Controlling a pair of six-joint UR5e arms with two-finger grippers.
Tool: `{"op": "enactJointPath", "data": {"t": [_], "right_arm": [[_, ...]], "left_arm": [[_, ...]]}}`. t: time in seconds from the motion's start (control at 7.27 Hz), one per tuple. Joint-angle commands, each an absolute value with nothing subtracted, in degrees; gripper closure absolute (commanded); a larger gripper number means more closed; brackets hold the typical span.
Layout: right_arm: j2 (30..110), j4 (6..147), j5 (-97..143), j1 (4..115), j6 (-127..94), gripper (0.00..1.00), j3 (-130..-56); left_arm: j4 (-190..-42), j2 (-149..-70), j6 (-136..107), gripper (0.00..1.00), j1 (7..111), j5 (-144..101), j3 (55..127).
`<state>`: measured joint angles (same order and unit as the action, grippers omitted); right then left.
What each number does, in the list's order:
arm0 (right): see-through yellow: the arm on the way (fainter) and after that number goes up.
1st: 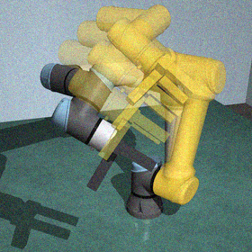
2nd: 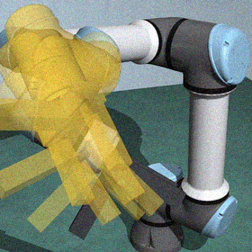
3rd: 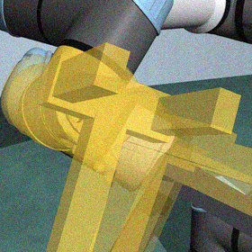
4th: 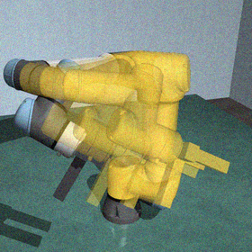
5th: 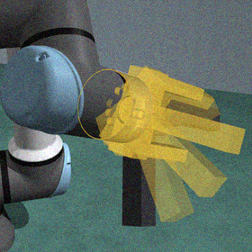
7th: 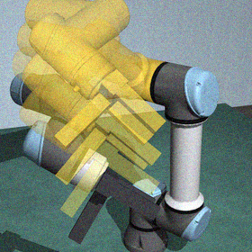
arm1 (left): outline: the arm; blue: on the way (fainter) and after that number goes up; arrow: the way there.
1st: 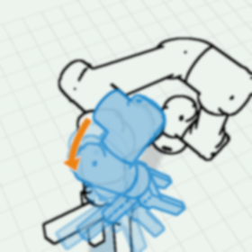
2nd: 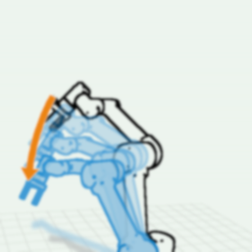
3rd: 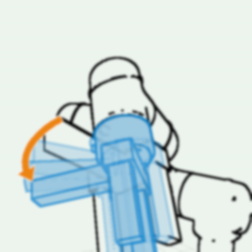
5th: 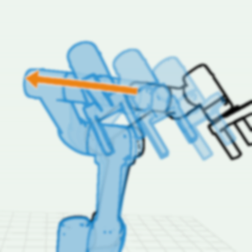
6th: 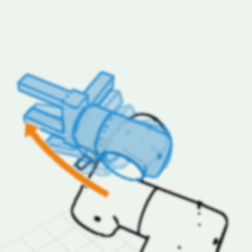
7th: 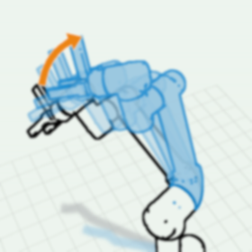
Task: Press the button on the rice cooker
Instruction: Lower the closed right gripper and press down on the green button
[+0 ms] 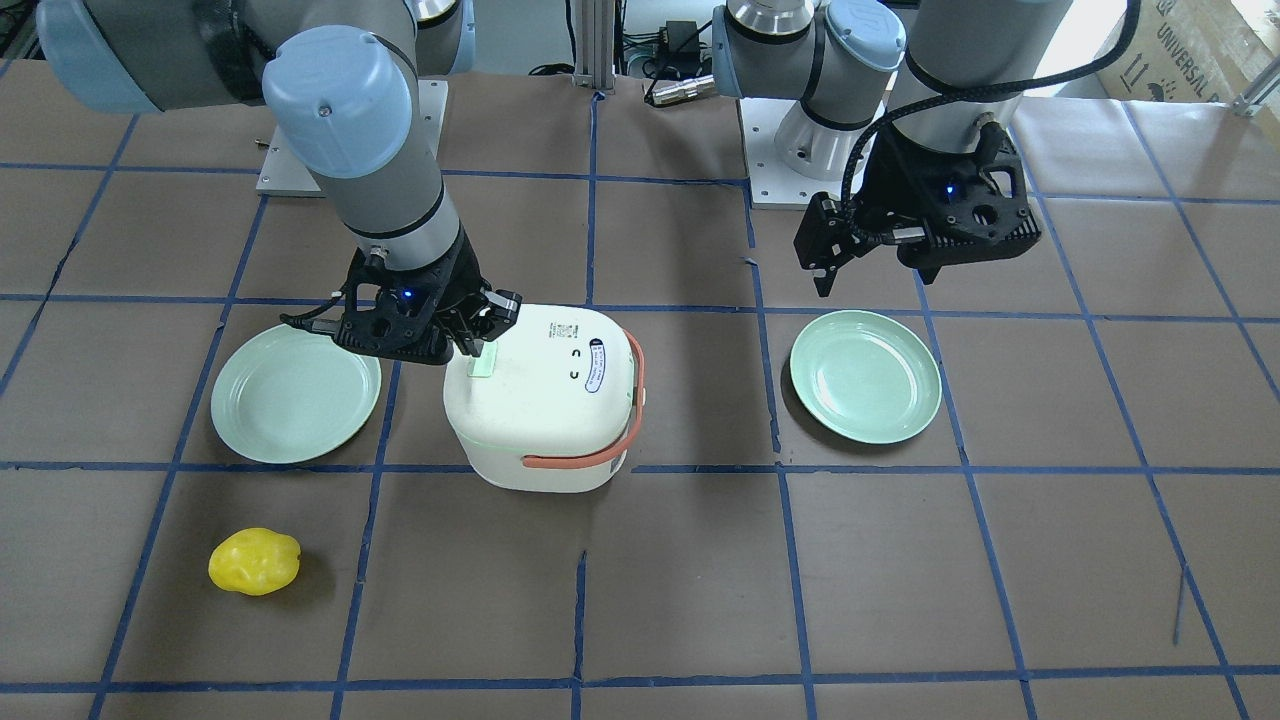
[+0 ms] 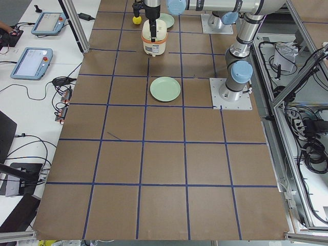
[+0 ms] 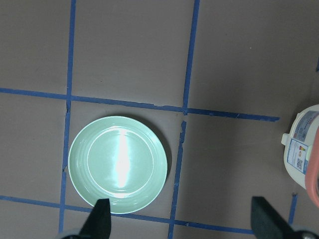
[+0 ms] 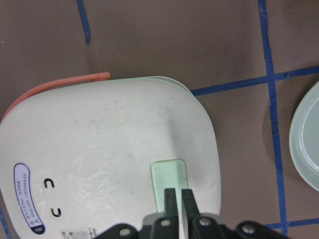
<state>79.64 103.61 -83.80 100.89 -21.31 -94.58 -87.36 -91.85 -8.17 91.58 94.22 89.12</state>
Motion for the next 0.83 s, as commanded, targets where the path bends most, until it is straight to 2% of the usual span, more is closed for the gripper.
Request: {"op": "enactJointPath", "data": {"t": [0.0, 0.69], "right_arm": [[79.1, 106.8, -83.7, 100.8, -21.8, 0.83, -94.7], [79.1, 106.9, -83.6, 101.1, -21.9, 0.87, -95.9]], "left_arm": [[-87.4, -91.8, -8.2, 0.00, 91.6, 94.2, 89.1], [-87.4, -91.8, -8.2, 0.00, 91.6, 94.2, 89.1]]}}
